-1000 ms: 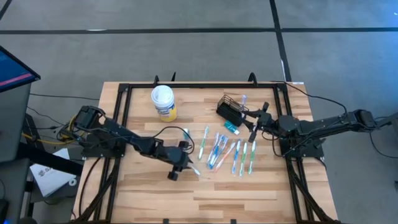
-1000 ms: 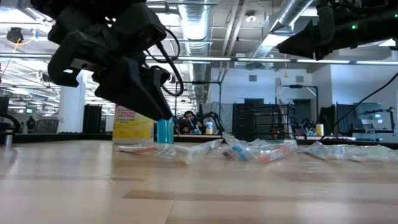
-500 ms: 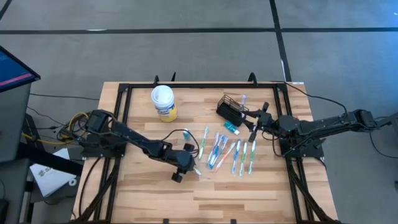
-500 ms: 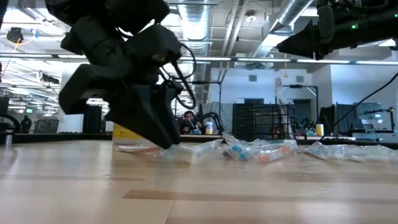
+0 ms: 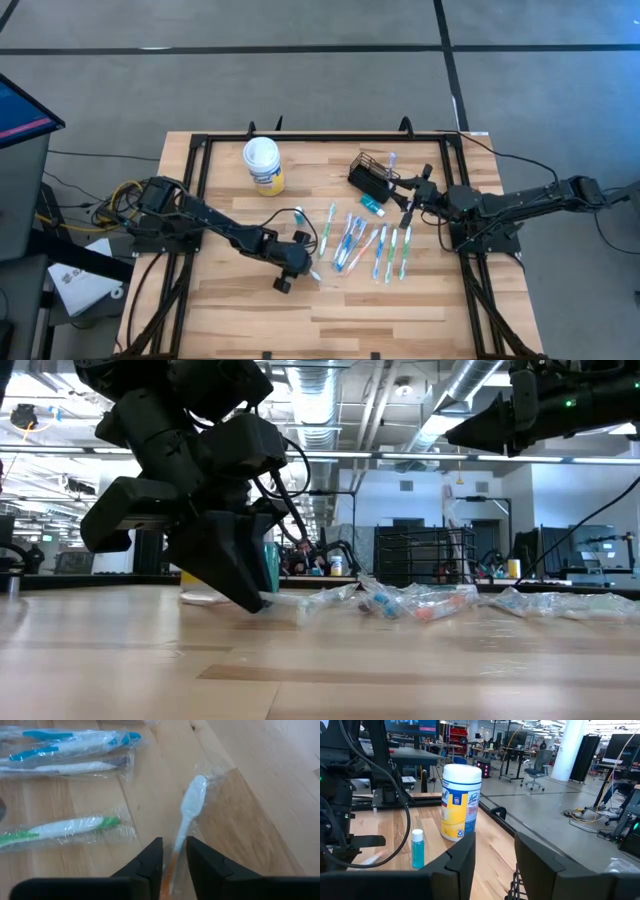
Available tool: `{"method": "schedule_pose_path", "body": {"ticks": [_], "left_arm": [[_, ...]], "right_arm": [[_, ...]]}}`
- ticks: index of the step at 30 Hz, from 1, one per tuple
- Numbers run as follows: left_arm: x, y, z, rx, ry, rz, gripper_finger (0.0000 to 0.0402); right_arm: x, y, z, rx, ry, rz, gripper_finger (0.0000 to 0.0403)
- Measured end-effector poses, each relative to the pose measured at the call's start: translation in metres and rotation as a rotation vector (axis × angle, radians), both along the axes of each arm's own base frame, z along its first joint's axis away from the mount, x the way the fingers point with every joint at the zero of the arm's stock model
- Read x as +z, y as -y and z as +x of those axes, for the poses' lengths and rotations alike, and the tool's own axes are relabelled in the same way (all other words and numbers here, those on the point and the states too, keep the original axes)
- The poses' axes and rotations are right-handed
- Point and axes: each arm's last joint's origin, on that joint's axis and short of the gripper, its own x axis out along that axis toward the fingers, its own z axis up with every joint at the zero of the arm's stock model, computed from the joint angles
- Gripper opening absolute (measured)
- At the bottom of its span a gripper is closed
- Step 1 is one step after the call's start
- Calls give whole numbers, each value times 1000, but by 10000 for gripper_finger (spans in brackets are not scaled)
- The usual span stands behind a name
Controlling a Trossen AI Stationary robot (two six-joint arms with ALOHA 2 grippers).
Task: Pick & Place toothbrushing station
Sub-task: Put the left orange toothbrush into the black wire organizer
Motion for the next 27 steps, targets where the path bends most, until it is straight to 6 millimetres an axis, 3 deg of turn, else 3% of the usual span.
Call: {"method": "schedule_pose_path", "body": {"ticks": [5,16,27], "left_arm": [[0,0,0,0,1,-1,13],[5,2,-1,53,13,-52,9],[52,2,-3,72,194,-132,10]], "right_arm": [[0,0,0,0,0,0,127],[0,0,0,0,0,1,127],[0,0,0,0,0,1,127]]}}
